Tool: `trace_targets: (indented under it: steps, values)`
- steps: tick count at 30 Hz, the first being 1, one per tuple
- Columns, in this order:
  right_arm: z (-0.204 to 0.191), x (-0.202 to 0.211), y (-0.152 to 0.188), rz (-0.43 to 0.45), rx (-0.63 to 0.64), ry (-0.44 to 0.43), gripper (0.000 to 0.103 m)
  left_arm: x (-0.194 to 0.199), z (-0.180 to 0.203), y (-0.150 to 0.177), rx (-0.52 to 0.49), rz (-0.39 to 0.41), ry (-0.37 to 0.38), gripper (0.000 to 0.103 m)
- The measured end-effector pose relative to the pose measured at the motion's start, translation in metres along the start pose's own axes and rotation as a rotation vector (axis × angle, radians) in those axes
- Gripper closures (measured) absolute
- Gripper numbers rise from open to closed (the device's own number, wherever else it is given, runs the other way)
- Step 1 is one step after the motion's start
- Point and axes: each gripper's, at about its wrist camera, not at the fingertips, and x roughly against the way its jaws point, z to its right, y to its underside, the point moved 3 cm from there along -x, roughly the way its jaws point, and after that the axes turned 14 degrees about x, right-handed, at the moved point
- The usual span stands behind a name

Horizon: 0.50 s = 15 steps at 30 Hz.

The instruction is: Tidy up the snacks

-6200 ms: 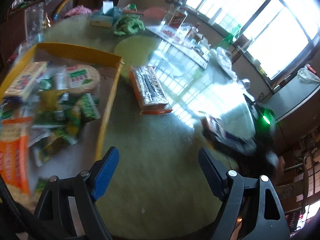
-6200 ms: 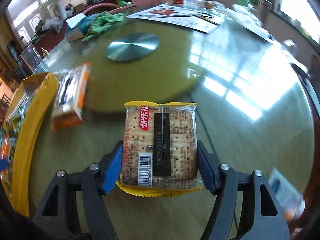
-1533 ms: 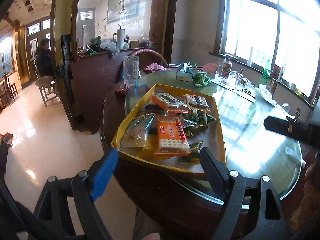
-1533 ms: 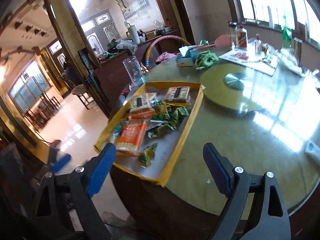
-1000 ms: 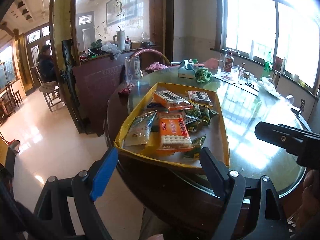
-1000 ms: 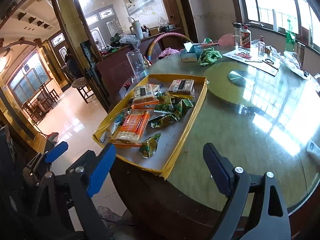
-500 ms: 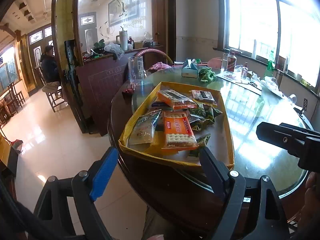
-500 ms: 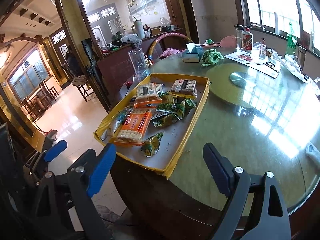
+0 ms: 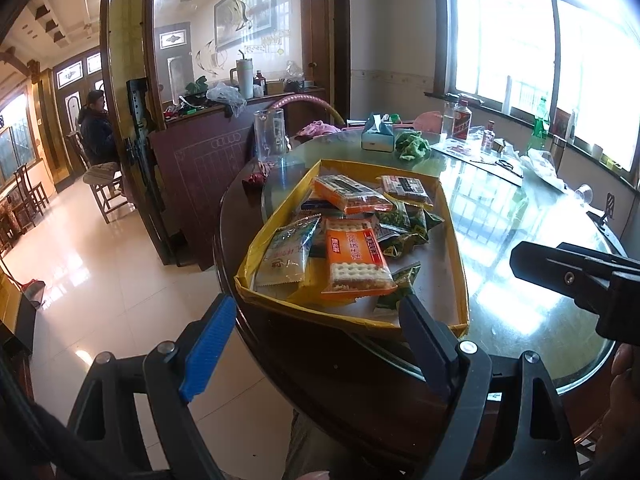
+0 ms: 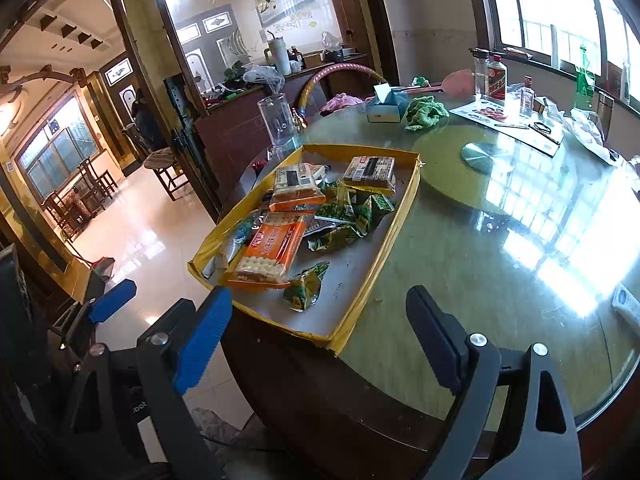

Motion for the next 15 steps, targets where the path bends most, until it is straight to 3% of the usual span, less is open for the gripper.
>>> trace_targets:
  steps: [15]
  values:
    - [-0.0026,-0.0012,0.0018,-0.017,0.006,0.012,0.014,-0.0064,-0.0022,-0.0007,0.002,-0.014,-0.012,0.019]
